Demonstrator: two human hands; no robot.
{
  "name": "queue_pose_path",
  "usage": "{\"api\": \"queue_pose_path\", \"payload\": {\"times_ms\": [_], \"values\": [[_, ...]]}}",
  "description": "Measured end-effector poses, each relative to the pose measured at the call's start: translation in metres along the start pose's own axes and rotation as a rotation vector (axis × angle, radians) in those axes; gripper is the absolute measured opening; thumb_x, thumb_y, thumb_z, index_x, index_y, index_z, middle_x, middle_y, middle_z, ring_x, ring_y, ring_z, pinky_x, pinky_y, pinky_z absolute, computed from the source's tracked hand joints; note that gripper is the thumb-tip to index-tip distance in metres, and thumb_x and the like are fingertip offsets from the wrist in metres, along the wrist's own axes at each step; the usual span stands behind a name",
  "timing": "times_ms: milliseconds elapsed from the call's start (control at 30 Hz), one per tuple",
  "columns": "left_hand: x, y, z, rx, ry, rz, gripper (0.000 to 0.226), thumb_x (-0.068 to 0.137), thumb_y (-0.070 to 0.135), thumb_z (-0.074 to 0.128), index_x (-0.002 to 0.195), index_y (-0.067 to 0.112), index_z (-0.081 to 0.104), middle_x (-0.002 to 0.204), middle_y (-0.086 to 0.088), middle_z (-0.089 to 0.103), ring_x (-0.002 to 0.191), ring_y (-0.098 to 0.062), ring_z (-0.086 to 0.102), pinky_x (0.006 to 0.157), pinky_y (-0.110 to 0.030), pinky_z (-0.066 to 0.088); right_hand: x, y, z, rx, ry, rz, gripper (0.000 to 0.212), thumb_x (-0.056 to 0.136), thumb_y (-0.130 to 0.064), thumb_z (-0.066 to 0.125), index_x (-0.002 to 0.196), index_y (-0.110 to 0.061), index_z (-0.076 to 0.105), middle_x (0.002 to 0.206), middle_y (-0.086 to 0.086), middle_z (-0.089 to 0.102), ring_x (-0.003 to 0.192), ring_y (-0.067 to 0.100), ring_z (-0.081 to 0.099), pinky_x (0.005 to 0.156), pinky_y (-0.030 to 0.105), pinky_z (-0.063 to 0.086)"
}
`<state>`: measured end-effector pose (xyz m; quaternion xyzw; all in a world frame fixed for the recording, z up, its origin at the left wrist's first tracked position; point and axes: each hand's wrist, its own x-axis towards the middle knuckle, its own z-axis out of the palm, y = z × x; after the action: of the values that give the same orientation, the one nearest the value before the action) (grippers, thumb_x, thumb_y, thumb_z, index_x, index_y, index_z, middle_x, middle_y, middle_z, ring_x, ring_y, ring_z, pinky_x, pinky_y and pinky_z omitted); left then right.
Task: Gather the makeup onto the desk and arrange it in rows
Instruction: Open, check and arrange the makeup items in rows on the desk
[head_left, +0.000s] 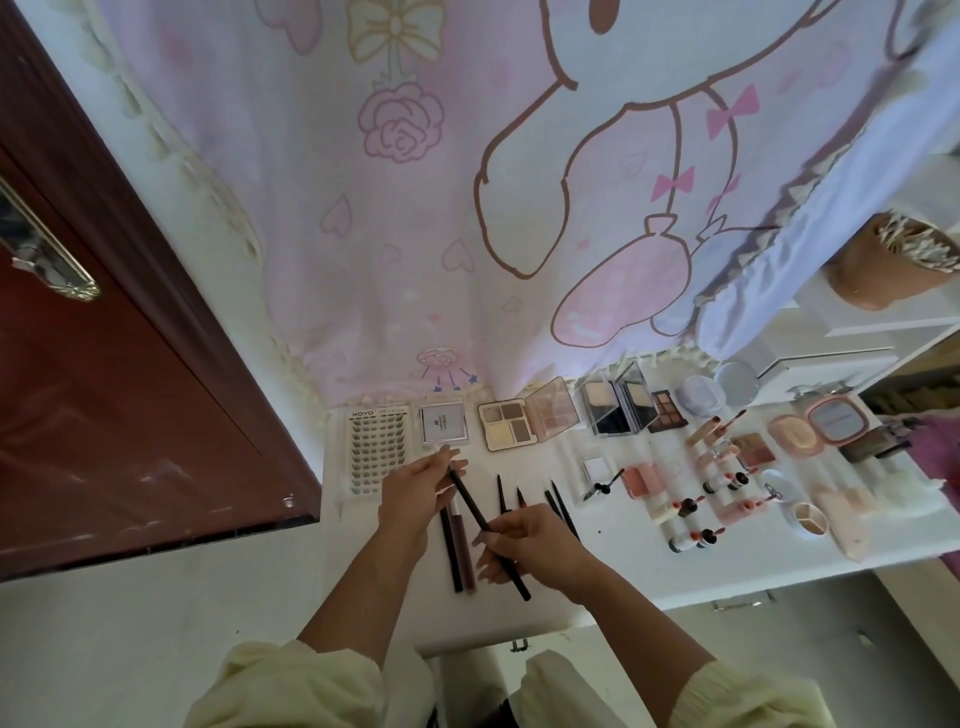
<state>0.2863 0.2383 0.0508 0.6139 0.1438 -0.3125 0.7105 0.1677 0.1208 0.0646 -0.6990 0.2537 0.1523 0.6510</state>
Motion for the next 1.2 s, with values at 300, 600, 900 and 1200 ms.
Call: {"api": "queue_pose_path", "payload": {"times_ms": [300,600,900,1200], "values": [[0.004,0.025,-0.013,-0.052,0.063,0.021,0.020,0.087,0.021,0.070,0.103,0.010,0.070,0.102,-0.007,0.072,0.099,-0.017,0.066,0.082,-0.029,0.054,-0.007,0.016,-0.014,-0.003,0.017,0.014,0.018,0.091,-0.010,0.065,0.100,0.004,0.068,0.089,0.018,0.074,0.076,0.025,0.072,0.071,0.030,0.059],[-0.005,-0.017,-0.003,0.343,0.053,-0.011,0.013,0.083,0.021,0.075,0.088,0.009,0.072,0.077,-0.004,0.073,0.068,-0.011,0.066,0.060,-0.016,0.054,0.005,0.029,-0.021,-0.151,0.215,0.056,0.018,0.093,-0.023,0.064,0.101,-0.007,0.063,0.083,-0.001,0.076,0.066,0.007,0.066,0.065,0.019,0.049],[-0.001,-0.038,0.011,0.745,0.037,0.038,0.011,0.082,0.015,0.073,0.071,0.017,0.073,0.072,-0.003,0.073,0.069,-0.016,0.071,0.075,-0.033,0.059,0.023,0.035,-0.007,-0.368,0.332,0.114,0.020,0.089,-0.025,0.066,0.072,-0.018,0.058,0.070,-0.001,0.060,0.064,0.013,0.058,0.068,0.028,0.055],[0.017,-0.033,0.025,0.919,0.052,0.021,0.014,0.074,0.008,0.064,0.066,0.001,0.074,0.069,-0.015,0.071,0.057,-0.019,0.063,0.055,-0.025,0.048,0.047,0.031,0.003,-0.636,0.332,0.144,0.033,0.092,-0.026,0.061,0.064,-0.018,0.047,0.066,-0.005,0.050,0.065,0.011,0.052,0.061,0.020,0.041]]}}
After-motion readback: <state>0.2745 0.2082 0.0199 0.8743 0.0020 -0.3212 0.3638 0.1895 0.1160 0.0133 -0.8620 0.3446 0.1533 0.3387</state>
